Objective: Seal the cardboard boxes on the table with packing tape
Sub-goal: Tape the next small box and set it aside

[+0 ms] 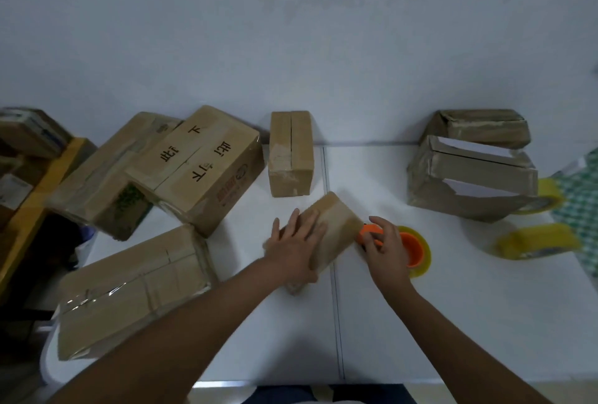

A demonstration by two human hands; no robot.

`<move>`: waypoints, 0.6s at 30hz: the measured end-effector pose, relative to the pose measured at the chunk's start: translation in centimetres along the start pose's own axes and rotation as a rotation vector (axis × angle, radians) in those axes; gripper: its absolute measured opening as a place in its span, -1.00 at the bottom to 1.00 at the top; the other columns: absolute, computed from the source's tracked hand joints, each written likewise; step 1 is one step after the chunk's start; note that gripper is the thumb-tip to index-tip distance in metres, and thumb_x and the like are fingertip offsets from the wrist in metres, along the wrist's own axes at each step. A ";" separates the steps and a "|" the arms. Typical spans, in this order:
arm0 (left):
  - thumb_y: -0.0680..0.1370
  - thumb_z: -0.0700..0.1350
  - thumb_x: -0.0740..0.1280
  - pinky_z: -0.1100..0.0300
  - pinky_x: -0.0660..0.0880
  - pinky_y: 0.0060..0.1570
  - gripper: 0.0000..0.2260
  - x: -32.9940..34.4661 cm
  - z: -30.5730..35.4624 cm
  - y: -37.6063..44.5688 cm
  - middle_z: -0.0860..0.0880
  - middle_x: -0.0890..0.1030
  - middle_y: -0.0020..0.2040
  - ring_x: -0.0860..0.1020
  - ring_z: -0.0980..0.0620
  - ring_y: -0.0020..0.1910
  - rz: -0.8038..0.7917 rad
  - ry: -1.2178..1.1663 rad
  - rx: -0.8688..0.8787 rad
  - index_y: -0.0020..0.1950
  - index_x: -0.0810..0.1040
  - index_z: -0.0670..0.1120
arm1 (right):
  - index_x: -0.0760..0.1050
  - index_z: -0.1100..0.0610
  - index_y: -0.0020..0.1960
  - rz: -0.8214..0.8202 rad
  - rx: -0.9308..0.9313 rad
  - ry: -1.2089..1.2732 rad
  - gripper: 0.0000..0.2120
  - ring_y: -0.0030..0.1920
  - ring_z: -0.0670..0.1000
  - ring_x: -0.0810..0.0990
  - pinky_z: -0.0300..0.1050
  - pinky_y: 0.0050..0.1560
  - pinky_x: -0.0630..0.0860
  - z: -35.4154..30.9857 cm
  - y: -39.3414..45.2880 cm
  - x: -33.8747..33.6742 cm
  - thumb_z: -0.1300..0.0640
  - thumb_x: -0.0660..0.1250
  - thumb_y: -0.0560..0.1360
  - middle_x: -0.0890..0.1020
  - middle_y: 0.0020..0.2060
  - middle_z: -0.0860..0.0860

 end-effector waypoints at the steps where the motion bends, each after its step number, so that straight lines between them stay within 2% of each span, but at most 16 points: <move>1: 0.55 0.10 0.35 -0.27 -0.16 0.50 -0.18 -0.3 -1.2 -0.6 0.01 -0.28 0.61 -0.27 -0.21 0.57 0.025 0.063 0.044 0.61 -0.14 0.17 | 0.41 0.06 0.34 -0.005 -0.006 -0.001 -0.70 0.00 -0.22 0.48 -0.54 -0.14 0.36 0.1 0.1 0.1 0.14 0.25 0.61 0.45 0.28 0.01; 3: 0.58 -0.07 0.32 -0.17 0.00 0.50 -0.28 -1.1 -3.1 -1.6 0.00 -0.11 0.62 -0.08 -0.18 0.58 0.134 0.226 0.096 0.59 -0.03 0.25 | 0.34 0.09 0.40 -0.068 -0.006 0.016 -0.64 0.14 -0.08 0.46 -0.49 0.03 0.38 0.2 0.2 0.7 0.18 0.24 0.61 0.42 0.32 0.05; 5: 0.55 -0.23 0.31 -0.07 0.14 0.44 -0.24 -1.3 -4.1 -2.2 -0.03 0.05 0.58 0.11 -0.13 0.52 0.206 0.319 0.124 0.59 0.01 0.24 | 0.26 0.09 0.48 -0.202 0.017 0.014 -0.56 0.33 0.04 0.41 -0.12 0.31 0.41 0.3 0.4 1.7 0.17 0.23 0.62 0.38 0.39 0.06; 6: 0.54 -0.28 0.29 -0.03 0.19 0.41 -0.22 -1.0 -4.4 -2.4 -0.03 0.10 0.56 0.16 -0.11 0.48 0.212 0.308 0.132 0.60 0.01 0.23 | 0.23 0.08 0.50 -0.268 0.021 -0.011 -0.54 0.40 0.04 0.36 0.02 0.39 0.36 0.4 0.4 2.3 0.15 0.22 0.62 0.36 0.42 0.04; 8: 0.52 -0.32 0.26 0.04 0.25 0.37 -0.22 -0.1 -4.8 -2.8 0.00 0.13 0.55 0.17 -0.07 0.47 0.214 0.188 0.131 0.61 0.03 0.18 | 0.25 0.05 0.50 -0.352 0.023 -0.041 -0.55 0.42 0.00 0.35 0.07 0.41 0.35 0.6 0.2 3.2 0.13 0.22 0.63 0.39 0.41 0.00; 10: 0.54 -0.32 0.22 0.08 0.29 0.38 -0.30 0.7 -4.9 -3.3 0.03 0.12 0.57 0.13 -0.05 0.51 0.244 0.030 0.102 0.60 0.09 0.12 | 0.34 0.04 0.44 -0.360 0.020 -0.028 -0.61 0.34 -0.03 0.44 0.01 0.32 0.44 0.8 0.0 3.7 0.15 0.21 0.62 0.49 0.31 -0.02; 11: 0.60 -0.26 0.19 0.07 0.29 0.41 -0.39 1.1 -4.7 -3.6 0.03 0.13 0.59 0.11 -0.05 0.53 0.263 -0.034 0.080 0.60 0.12 0.10 | 0.40 0.04 0.37 -0.346 0.015 -0.021 -0.68 0.28 -0.05 0.49 -0.03 0.27 0.48 0.8 -0.3 3.7 0.17 0.22 0.62 0.54 0.24 -0.03; 13: 0.68 0.06 0.02 0.03 0.21 0.47 -0.53 2.0 -3.9 -4.0 0.00 0.14 0.60 0.07 -0.07 0.57 0.304 -0.126 0.037 0.60 0.12 0.08 | 0.51 0.05 0.19 -0.325 0.000 -0.021 -0.79 0.12 -0.10 0.56 -0.08 0.18 0.53 1.0 -0.8 3.7 0.23 0.23 0.61 0.61 0.07 -0.07; 15: 0.58 0.33 -0.10 -0.02 0.07 0.52 -0.36 2.8 -2.9 -4.4 -0.04 0.08 0.60 -0.03 -0.11 0.59 0.281 -0.156 -0.004 0.61 0.06 0.08 | 0.56 0.03 0.08 -0.361 -0.009 -0.042 -0.82 -0.01 -0.14 0.60 -0.06 0.10 0.56 1.4 -1.6 3.7 0.24 0.24 0.60 0.64 -0.05 -0.11; 16: 0.54 0.39 -0.06 -0.04 0.00 0.53 -0.29 3.3 -2.6 -4.5 -0.06 0.02 0.61 -0.09 -0.13 0.60 0.256 -0.132 0.001 0.62 0.01 0.07 | 0.56 0.01 0.06 -0.385 -0.010 -0.053 -0.82 -0.04 -0.14 0.61 -0.06 0.07 0.57 1.7 -2.1 3.7 0.23 0.24 0.60 0.65 -0.07 -0.14; 18: 0.55 0.38 0.12 -0.08 -0.06 0.55 -0.22 4.0 -2.6 -4.4 -0.09 -0.07 0.61 -0.21 -0.16 0.59 0.224 -0.062 0.041 0.63 -0.08 0.05 | 0.56 -0.02 0.05 -0.376 -0.014 -0.074 -0.82 -0.05 -0.15 0.61 -0.12 0.03 0.58 2.4 -2.7 3.4 0.21 0.24 0.60 0.65 -0.08 -0.16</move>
Point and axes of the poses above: each hand's wrist, its own y-axis towards the middle knuckle, its own x-axis out of the palm, z = x × y, the point moved 2 cm from there along y, towards the middle knuckle
